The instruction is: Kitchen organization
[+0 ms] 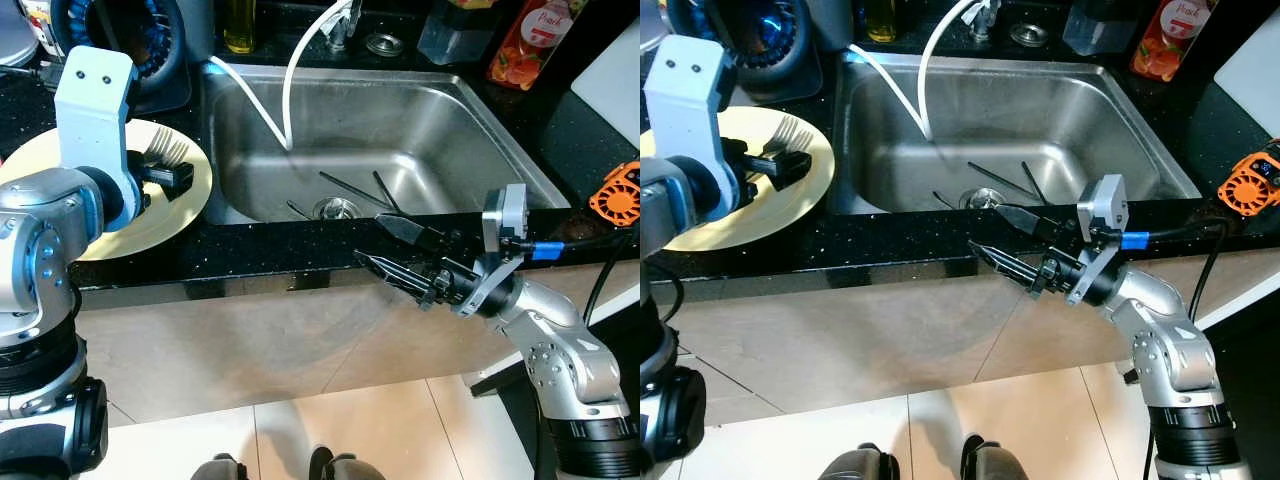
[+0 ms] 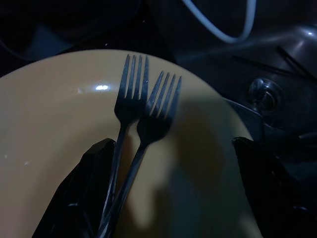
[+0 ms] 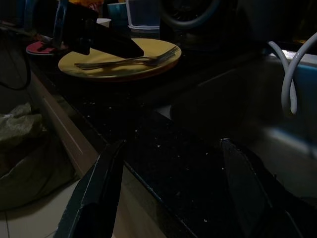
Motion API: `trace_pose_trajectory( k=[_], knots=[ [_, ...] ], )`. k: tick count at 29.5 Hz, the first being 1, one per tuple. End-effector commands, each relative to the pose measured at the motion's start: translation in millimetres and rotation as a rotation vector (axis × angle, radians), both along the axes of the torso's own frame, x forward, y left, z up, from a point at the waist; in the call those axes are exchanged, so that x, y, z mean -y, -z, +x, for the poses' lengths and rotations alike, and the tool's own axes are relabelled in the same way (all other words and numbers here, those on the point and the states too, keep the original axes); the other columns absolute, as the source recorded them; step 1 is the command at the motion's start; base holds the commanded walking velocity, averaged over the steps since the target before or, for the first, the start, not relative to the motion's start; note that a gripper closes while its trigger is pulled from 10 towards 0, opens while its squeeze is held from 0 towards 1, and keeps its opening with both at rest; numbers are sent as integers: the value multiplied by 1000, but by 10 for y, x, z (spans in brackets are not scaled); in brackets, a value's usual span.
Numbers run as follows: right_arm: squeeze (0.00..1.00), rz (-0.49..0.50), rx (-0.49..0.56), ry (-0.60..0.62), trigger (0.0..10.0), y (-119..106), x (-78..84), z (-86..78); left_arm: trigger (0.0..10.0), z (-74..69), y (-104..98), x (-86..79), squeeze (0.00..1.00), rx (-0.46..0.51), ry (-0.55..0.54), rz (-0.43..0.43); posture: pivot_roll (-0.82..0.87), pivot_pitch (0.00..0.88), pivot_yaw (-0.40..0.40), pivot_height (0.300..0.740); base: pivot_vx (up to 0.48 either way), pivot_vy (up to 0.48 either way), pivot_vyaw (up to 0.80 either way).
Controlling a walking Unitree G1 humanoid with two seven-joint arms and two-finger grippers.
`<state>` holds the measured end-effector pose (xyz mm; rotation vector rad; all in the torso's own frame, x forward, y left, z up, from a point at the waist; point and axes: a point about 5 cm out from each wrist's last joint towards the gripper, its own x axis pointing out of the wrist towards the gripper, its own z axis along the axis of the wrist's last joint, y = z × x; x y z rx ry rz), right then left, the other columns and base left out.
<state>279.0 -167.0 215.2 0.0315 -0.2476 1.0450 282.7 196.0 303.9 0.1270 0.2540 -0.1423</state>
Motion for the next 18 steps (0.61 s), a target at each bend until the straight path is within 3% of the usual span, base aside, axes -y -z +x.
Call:
trace_pose_trajectory(
  k=[1, 7, 18],
  knots=[
    [0, 2, 0, 10, 10000, 12, 23, -20, 10000, 5, 105, 1, 0, -60, -6, -12, 138, 143, -108, 740, 0, 0, 0],
    [0, -2, 3, 6, 10000, -1, 15, -38, 10000, 46, 251, 3, 0, -110, 3, -35, 131, 143, -110, 740, 0, 0, 0],
    [0, -5, 8, 7, 10000, -11, 25, -52, 10000, 66, 293, 68, 0, -127, 44, -54, 120, 139, -106, 740, 0, 0, 0]
  ],
)
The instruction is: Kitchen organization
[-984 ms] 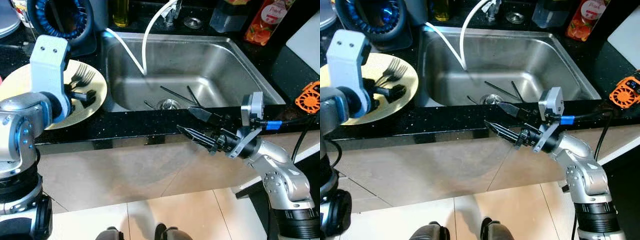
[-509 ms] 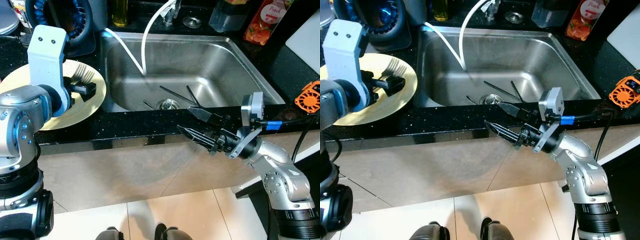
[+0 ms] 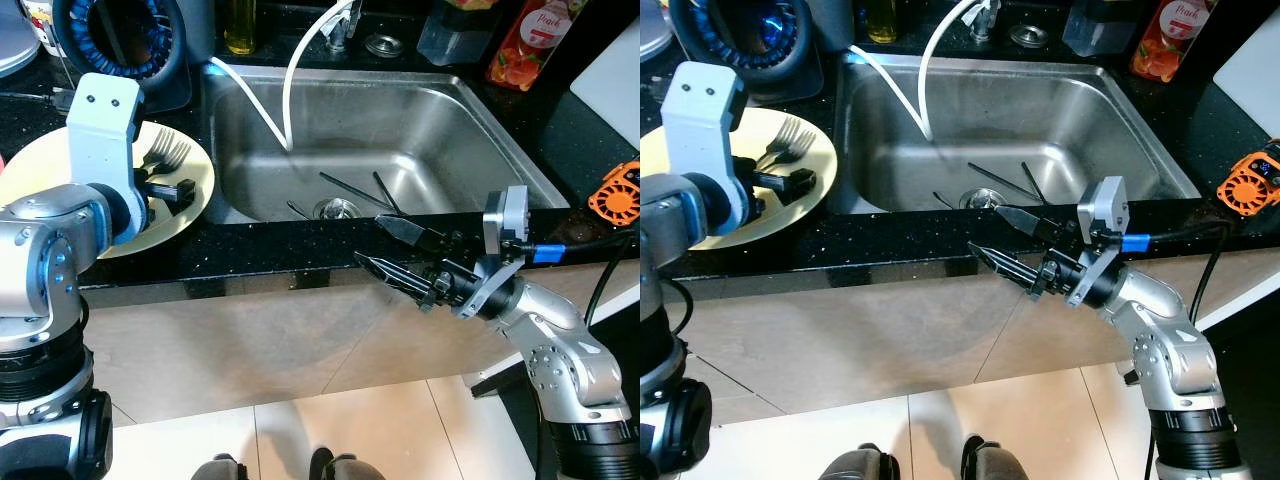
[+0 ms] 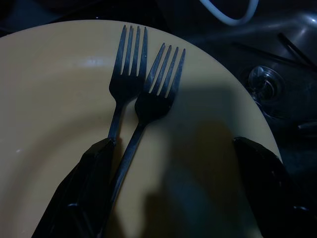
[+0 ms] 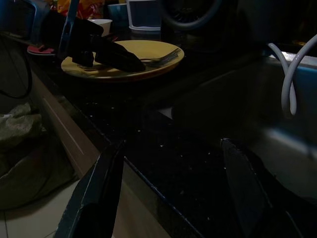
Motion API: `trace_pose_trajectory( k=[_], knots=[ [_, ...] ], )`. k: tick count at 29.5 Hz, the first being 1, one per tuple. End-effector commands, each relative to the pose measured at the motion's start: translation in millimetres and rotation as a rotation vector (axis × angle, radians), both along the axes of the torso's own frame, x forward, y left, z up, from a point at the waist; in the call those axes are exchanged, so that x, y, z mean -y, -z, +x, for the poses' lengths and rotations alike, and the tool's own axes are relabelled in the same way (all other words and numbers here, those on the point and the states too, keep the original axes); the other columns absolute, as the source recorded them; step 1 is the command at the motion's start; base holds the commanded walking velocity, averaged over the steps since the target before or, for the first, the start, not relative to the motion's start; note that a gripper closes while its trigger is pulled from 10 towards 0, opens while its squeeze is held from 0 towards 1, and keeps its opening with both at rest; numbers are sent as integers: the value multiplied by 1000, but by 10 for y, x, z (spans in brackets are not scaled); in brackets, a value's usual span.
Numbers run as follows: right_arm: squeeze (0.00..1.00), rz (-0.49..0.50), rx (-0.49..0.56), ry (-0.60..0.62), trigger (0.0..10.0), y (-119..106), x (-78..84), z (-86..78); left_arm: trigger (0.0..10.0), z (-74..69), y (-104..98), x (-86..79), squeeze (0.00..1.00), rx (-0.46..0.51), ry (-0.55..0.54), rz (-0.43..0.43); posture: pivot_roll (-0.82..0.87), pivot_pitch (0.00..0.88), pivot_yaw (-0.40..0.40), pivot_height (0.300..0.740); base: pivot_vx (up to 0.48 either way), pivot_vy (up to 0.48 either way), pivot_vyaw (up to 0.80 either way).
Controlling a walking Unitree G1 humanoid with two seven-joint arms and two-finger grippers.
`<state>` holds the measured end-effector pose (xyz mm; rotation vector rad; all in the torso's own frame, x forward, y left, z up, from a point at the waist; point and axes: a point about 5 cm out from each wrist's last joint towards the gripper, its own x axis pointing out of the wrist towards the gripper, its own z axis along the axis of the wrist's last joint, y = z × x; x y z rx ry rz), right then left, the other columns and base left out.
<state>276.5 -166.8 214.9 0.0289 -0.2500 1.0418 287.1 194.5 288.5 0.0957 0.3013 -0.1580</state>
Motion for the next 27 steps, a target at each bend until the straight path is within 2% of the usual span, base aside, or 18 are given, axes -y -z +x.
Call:
trace_pose_trajectory(
  k=[1, 4, 6, 9, 10, 11, 12, 13, 27],
  knots=[
    [0, -5, 5, 5, 10000, -13, 27, -31, 10000, 29, 153, 55, 0, -83, 37, -30, 118, 138, -103, 740, 0, 0, 0],
    [0, -5, 4, 6, 10000, -14, 28, -39, 10000, 32, 196, 55, 0, -115, 41, -46, 116, 138, -102, 740, 0, 0, 0],
    [0, -6, 4, 8, 10000, -15, 30, -43, 9294, 22, 264, 58, 0, -154, 51, -59, 115, 141, -102, 740, 0, 0, 0],
    [0, -7, 5, 9, 10000, -17, 30, -46, 9098, 19, 295, 57, 0, -168, 54, -66, 113, 143, -102, 740, 0, 0, 0],
    [0, -7, 5, 10, 10000, -18, 31, -46, 2824, 15, 317, 52, 0, -175, 53, -70, 114, 143, -102, 740, 0, 0, 0],
    [0, -7, 5, 11, 10000, -21, 31, -46, 980, 11, 335, 47, 0, -182, 53, -73, 114, 146, -104, 740, 0, 0, 0],
    [0, -7, 5, 11, 10000, -21, 31, -46, 980, 11, 335, 47, 0, -182, 53, -73, 114, 146, -104, 740, 0, 0, 0],
    [0, -7, 6, 11, 10000, -26, 32, -46, 0, 4, 360, 38, 0, -191, 52, -73, 114, 147, -103, 740, 0, 0, 0],
    [0, -5, 6, 19, 10000, -31, 40, -37, 0, -13, 421, 22, 0, -218, 53, -57, 114, 148, -102, 740, 0, 0, 0]
  ],
)
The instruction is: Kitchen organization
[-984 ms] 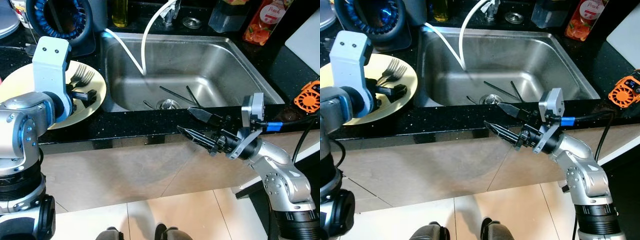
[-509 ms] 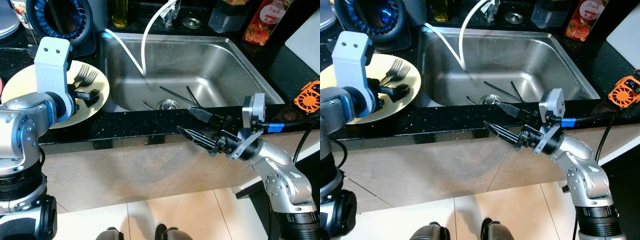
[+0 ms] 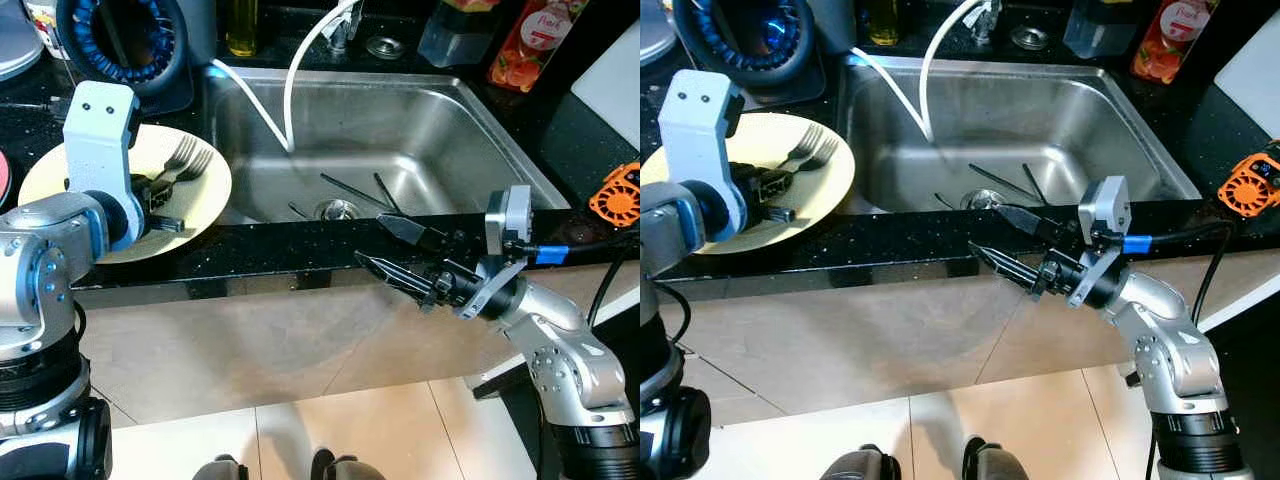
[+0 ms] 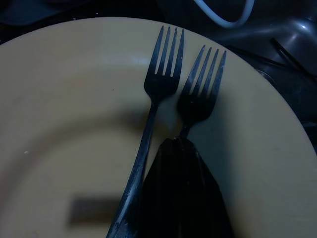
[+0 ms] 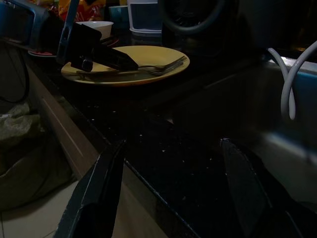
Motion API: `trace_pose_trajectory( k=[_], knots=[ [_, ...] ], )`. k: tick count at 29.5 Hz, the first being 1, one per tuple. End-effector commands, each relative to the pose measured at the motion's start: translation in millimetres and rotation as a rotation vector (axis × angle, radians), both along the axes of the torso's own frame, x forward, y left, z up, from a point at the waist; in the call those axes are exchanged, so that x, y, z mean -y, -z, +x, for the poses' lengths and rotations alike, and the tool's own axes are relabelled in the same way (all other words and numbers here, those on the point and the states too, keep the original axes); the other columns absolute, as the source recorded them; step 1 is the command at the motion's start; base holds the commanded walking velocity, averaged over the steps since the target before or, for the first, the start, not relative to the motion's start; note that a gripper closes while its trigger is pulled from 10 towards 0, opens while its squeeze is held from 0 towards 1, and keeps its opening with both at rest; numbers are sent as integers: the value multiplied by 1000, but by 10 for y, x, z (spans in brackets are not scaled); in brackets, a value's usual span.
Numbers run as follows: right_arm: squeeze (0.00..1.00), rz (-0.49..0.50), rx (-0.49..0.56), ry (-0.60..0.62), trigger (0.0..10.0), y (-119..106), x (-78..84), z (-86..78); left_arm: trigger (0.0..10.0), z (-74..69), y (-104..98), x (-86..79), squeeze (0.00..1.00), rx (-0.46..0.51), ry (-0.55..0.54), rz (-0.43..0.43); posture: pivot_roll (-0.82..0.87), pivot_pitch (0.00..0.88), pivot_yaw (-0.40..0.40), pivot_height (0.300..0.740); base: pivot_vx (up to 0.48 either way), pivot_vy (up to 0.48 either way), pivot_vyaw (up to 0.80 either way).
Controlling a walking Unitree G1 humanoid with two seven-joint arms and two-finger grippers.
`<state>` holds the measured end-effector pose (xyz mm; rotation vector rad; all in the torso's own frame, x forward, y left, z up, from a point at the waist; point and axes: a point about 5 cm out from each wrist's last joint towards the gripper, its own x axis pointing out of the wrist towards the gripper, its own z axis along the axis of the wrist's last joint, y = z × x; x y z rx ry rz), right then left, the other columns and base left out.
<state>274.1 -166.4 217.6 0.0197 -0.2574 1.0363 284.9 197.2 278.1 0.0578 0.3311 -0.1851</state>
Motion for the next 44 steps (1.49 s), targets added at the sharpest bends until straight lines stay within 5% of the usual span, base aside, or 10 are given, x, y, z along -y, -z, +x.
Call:
trace_pose_trajectory(
  k=[1, 24, 27, 28, 30, 32, 35, 37, 38, 44],
  knots=[
    [0, -1, -5, 13, 10000, -4, 45, -14, 0, 9, 317, 47, 0, -184, 36, -16, 114, 148, -102, 740, 0, 0, 0],
    [0, 8, -7, 22, 10000, 12, 35, 3, 0, 44, -460, 65, 0, 222, 20, -47, 122, 142, -98, 740, 0, 0, 0],
    [0, 9, -7, 21, 10000, 13, 31, 3, 5412, 51, -399, 53, 0, 192, 14, -21, 123, 142, -97, 740, 0, 0, 0],
    [0, 9, -7, 21, 10000, 14, 31, 3, 9843, 59, -362, 38, 0, 178, 4, -6, 123, 142, -97, 740, 0, 0, 0],
    [0, 9, -6, 22, 10000, 16, 30, 2, 10000, 71, -288, 11, 0, 145, -9, -2, 121, 141, -97, 740, 0, 0, 0],
    [0, 8, -7, 23, 10000, 17, 31, -1, 10000, 66, -240, 14, 894, 110, -2, -24, 118, 142, -98, 740, 0, 0, 0],
    [0, 7, -7, 23, 10000, 18, 34, -3, 10000, 48, -211, 47, 1000, 82, 20, -30, 117, 142, -99, 740, 0, 0, 0],
    [0, 4, -8, 24, 10000, 19, 41, -6, 10000, 25, -179, 92, 761, 40, 37, -20, 116, 140, -99, 740, 0, 0, 0],
    [0, 4, -8, 24, 10000, 20, 43, -6, 10000, 20, -165, 107, 0, 24, 47, -28, 116, 140, -99, 740, 0, 0, 0],
    [0, 4, -10, 20, 10000, 26, 34, -7, 10000, 19, -110, 67, 0, -12, 41, -23, 121, 136, -96, 740, 0, 0, 0]
  ],
)
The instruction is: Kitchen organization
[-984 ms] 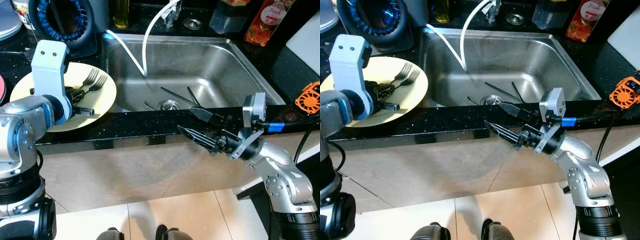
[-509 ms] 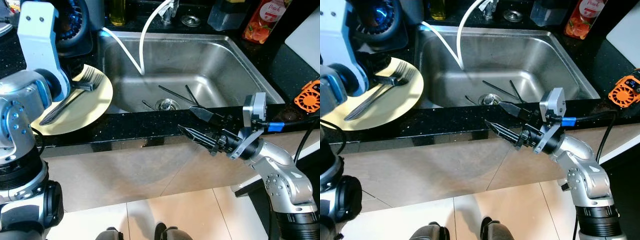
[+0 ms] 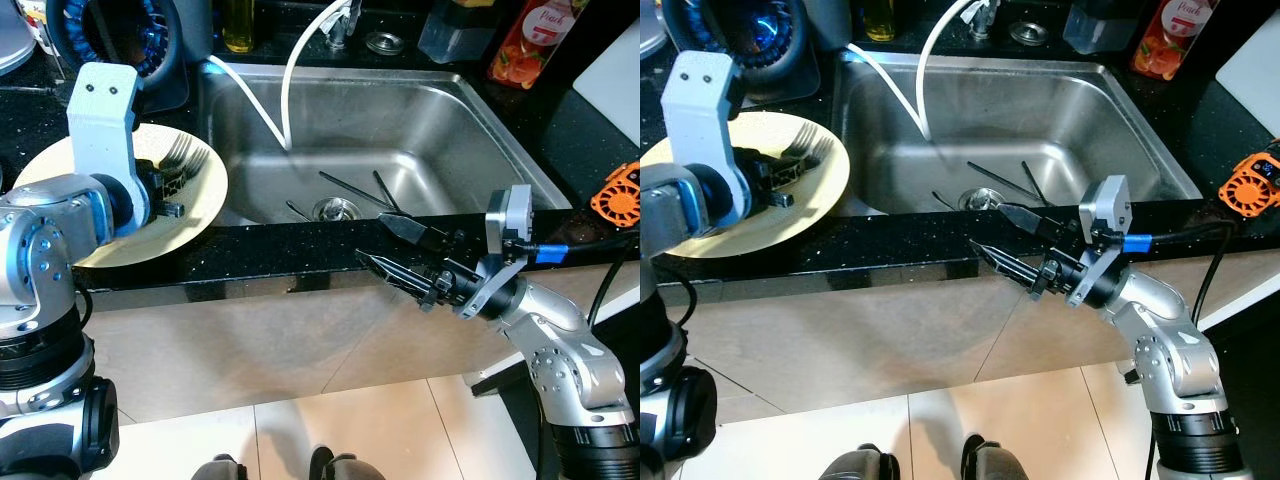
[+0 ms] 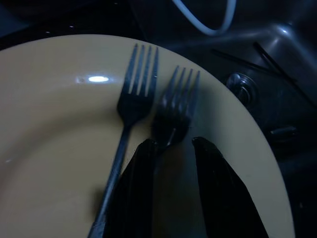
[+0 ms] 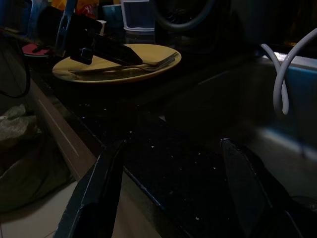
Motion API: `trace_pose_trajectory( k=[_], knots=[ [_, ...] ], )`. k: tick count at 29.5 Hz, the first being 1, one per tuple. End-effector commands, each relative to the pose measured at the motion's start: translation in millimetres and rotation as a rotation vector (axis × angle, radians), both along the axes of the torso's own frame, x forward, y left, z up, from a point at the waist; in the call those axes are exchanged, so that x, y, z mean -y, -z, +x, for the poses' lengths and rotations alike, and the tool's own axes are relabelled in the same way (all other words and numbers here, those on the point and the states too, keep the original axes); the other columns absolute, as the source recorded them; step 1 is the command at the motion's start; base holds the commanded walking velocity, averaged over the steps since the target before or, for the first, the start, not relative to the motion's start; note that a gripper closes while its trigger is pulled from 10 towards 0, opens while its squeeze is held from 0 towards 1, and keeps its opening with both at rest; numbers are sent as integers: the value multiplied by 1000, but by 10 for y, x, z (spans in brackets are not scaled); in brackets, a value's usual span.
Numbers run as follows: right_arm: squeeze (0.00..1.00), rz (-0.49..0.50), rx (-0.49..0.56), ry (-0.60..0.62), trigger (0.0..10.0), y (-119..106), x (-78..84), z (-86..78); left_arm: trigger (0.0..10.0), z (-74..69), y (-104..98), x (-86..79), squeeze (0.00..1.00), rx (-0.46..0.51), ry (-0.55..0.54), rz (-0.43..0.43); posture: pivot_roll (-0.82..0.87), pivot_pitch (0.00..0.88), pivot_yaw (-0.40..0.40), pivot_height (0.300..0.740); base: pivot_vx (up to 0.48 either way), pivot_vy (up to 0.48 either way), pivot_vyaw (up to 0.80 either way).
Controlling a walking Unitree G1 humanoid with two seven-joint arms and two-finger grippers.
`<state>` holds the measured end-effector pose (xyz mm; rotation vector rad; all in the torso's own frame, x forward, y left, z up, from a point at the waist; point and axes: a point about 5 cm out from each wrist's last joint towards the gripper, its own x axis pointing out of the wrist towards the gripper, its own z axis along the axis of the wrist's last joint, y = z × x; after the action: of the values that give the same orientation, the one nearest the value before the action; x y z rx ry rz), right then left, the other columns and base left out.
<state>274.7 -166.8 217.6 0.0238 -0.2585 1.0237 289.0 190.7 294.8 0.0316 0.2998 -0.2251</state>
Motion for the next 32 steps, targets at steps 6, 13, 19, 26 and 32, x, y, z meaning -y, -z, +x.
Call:
trace_pose_trajectory(
  k=[6, 13, 19, 26, 32],
  knots=[
    [0, -2, -9, 3, 10000, 26, 23, -15, 10000, -30, 75, -3, 0, -47, 7, 26, 121, 135, -98, 740, 0, 0, 0],
    [0, 0, -6, -25, 10000, 15, 23, -40, 10000, -69, 38, -75, 0, -27, -17, 47, 128, 142, -102, 740, 0, 0, 0],
    [0, 9, -7, -68, 10000, 6, 10, -83, 10000, -77, 66, -81, 0, -35, -17, 44, 130, 144, -102, 740, 0, 0, 0],
    [0, 7, -1, -85, 10000, -9, 11, -102, 10000, -68, 149, -83, 0, -70, -17, 34, 123, 143, -102, 740, 0, 0, 0],
    [0, 2, 1, -105, 10000, -18, 22, -140, 10000, -58, 248, -78, 0, -111, -18, 24, 118, 143, -102, 740, 0, 0, 0]
  ],
)
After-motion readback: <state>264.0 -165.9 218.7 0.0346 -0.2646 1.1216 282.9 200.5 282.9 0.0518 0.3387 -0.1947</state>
